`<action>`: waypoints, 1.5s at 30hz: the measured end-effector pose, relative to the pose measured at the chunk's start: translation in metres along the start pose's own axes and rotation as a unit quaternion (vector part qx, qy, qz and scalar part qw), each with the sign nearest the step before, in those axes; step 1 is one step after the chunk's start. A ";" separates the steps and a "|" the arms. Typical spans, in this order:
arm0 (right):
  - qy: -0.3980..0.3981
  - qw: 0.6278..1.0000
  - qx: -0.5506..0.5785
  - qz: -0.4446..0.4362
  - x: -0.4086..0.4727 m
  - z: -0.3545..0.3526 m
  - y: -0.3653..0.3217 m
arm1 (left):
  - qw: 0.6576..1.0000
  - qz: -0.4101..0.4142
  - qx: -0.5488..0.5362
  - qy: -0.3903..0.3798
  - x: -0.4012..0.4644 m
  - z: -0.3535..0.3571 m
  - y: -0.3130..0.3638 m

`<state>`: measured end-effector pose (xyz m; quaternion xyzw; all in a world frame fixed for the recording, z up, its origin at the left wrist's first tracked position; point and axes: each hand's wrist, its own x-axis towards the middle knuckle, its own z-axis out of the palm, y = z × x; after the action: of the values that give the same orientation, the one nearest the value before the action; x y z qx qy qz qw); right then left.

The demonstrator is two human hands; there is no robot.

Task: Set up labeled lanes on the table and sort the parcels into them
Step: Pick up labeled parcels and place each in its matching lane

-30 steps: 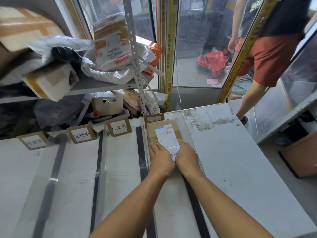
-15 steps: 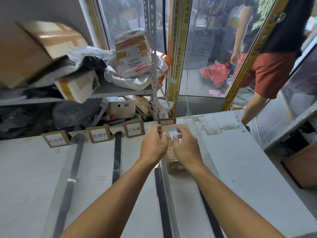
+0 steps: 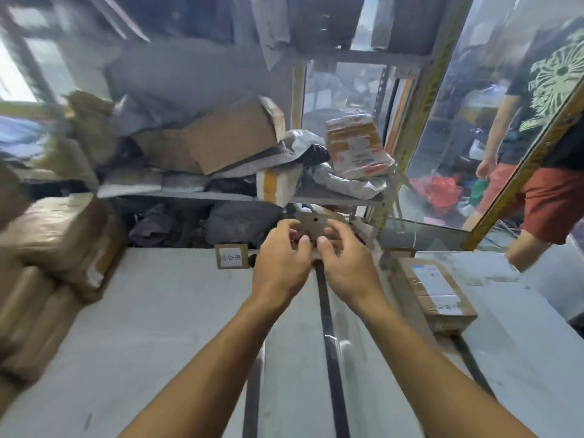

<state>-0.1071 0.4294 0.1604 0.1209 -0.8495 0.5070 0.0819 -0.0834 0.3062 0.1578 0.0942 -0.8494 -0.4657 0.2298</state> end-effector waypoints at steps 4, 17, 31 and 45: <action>-0.049 0.998 0.026 -0.018 -0.021 0.063 -0.044 | 0.999 -0.021 0.025 0.026 -0.002 -0.083 -0.041; -0.274 0.960 0.048 -0.033 -0.043 0.226 -0.089 | 0.962 -0.206 0.101 0.150 -0.049 -0.268 -0.138; -0.395 0.912 0.104 0.027 -0.093 0.432 -0.203 | 0.916 -0.195 0.044 0.349 -0.098 -0.420 -0.256; -0.394 0.908 0.143 -0.031 -0.109 0.549 -0.344 | 0.883 -0.266 -0.051 0.382 -0.071 -0.613 -0.326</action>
<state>0.0872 -0.1986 0.1621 0.3474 -0.7269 0.5315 -0.2616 0.2543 -0.3047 0.1467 0.4757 -0.6135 -0.4799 0.4087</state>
